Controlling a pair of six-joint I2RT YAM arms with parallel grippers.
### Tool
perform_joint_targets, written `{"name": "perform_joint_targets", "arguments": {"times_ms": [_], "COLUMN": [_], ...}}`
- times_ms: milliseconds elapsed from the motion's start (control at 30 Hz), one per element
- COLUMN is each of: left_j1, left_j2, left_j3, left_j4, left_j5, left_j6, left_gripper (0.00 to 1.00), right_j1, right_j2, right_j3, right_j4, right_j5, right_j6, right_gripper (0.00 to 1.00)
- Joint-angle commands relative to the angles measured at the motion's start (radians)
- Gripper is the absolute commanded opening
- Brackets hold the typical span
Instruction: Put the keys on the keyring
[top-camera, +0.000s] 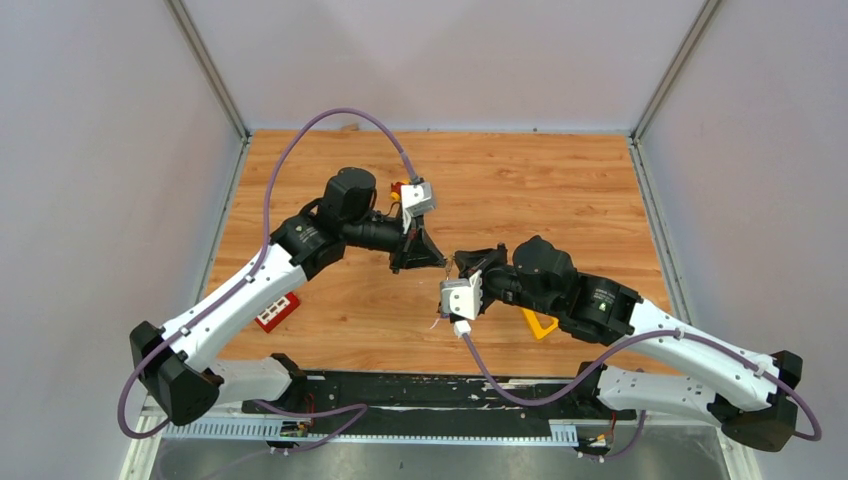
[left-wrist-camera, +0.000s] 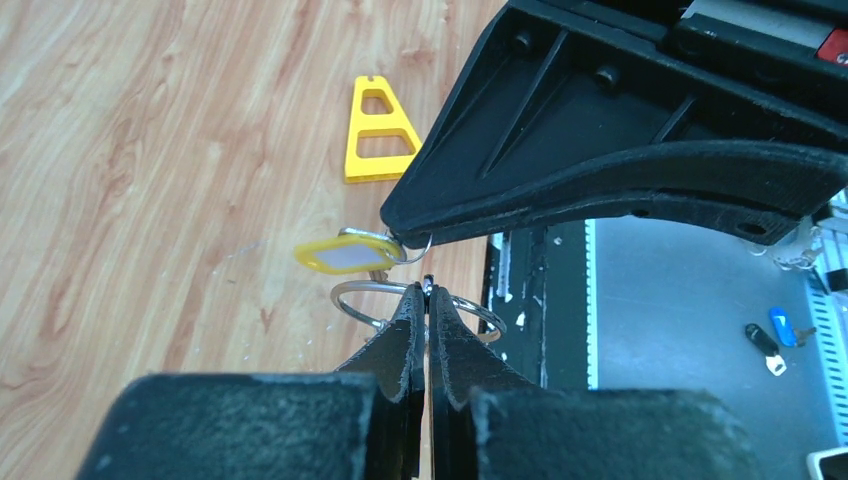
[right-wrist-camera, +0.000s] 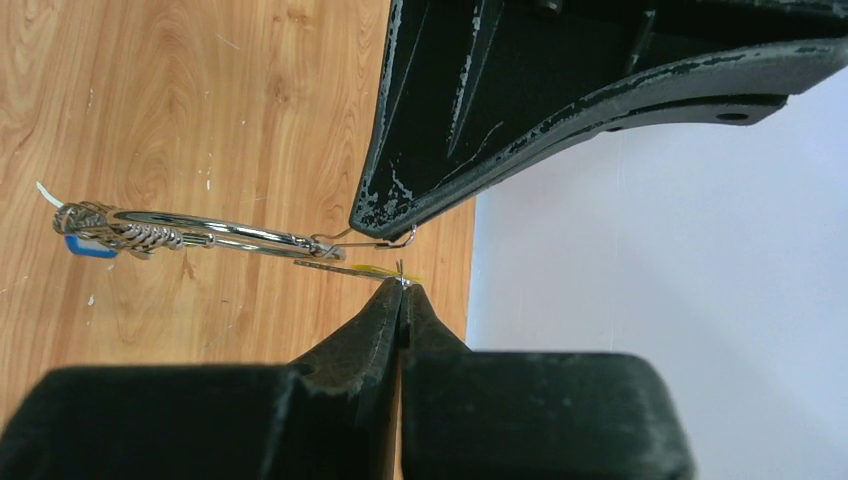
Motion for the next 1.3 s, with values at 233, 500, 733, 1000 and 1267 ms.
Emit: {"name": "perform_joint_targets", "arguments": {"times_ms": [233,500,733,1000,1267], "left_j1": [0.002,0.004,0.006,0.01,0.013], "left_j2": [0.002,-0.009,-0.011,-0.017,-0.024], "left_j3": [0.0,-0.008,-0.008,-0.009,-0.013], "left_j4": [0.087,0.093,0.093,0.093,0.096], "left_j5": [0.064,0.042,0.027,0.023,0.023], "left_j6": [-0.065,-0.065,-0.065,-0.065,-0.065], "left_gripper": [0.0,0.0,0.0,0.0,0.0], "right_j1": [0.004,0.006,0.005,0.006,0.005], "right_j2": [0.006,0.005,0.0,0.007,0.006], "right_j3": [-0.002,-0.002,-0.002,-0.003,-0.004], "right_j4": [0.032,0.021,0.013,0.004,0.0], "right_j5": [-0.017,-0.017,-0.017,-0.017,-0.017], "right_j6": [-0.007,-0.01,-0.015,-0.019,-0.02], "right_gripper": [0.0,0.0,0.0,0.0,0.0]}}
